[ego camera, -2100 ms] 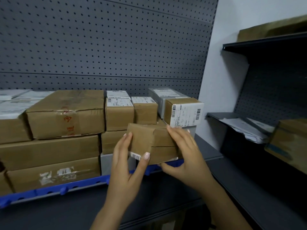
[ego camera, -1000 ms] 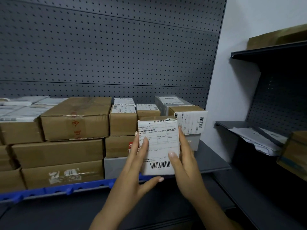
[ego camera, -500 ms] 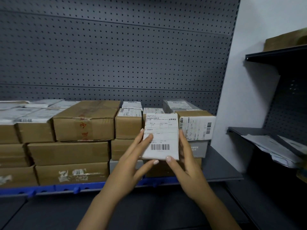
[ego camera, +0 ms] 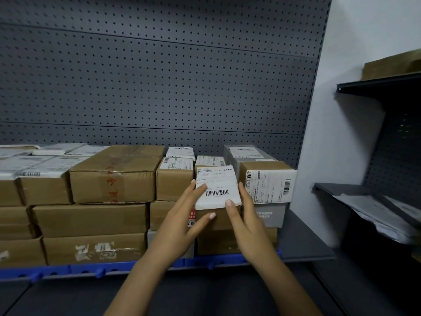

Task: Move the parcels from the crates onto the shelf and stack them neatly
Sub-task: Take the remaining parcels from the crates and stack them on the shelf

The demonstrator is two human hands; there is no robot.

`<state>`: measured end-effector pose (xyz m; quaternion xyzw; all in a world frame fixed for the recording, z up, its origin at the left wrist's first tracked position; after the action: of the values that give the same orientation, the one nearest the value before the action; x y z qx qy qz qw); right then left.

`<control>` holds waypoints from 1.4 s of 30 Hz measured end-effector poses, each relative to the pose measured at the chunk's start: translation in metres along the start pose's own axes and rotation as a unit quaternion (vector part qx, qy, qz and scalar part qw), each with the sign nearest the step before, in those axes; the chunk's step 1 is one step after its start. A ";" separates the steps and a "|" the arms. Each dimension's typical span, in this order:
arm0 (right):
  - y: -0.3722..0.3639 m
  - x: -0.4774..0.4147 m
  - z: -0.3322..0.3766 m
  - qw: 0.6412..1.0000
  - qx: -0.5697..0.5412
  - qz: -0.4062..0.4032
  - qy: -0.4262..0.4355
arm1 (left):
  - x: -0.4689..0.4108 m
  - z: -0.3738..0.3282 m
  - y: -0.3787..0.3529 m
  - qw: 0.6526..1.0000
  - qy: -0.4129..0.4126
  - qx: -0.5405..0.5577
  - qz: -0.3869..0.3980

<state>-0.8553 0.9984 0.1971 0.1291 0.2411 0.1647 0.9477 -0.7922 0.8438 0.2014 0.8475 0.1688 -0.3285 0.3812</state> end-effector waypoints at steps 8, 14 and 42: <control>0.000 -0.006 -0.005 0.994 0.102 0.002 0.034 | -0.010 0.000 0.006 0.994 -0.042 -0.071 -0.072; 0.002 -0.016 -0.002 0.980 0.180 -0.051 0.067 | -0.022 -0.004 0.012 0.970 -0.076 -0.208 -0.105; -0.023 -0.073 0.006 0.942 0.319 -0.042 0.090 | -0.048 0.040 0.025 0.958 -0.011 -0.281 -0.047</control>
<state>-0.9069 0.9496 0.2250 0.3992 0.3706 0.0504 0.8371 -0.8308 0.7957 0.2286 0.6935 0.2899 -0.2943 0.5903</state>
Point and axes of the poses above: each hand's wrist, its own x-axis away from the middle knuckle, its own y-axis out of the back of the hand, z = x × y, the point moved 4 cm from there along -x, towards the middle knuckle, and after that the axes turned 3 degrees about -y, right-handed, at the moved point
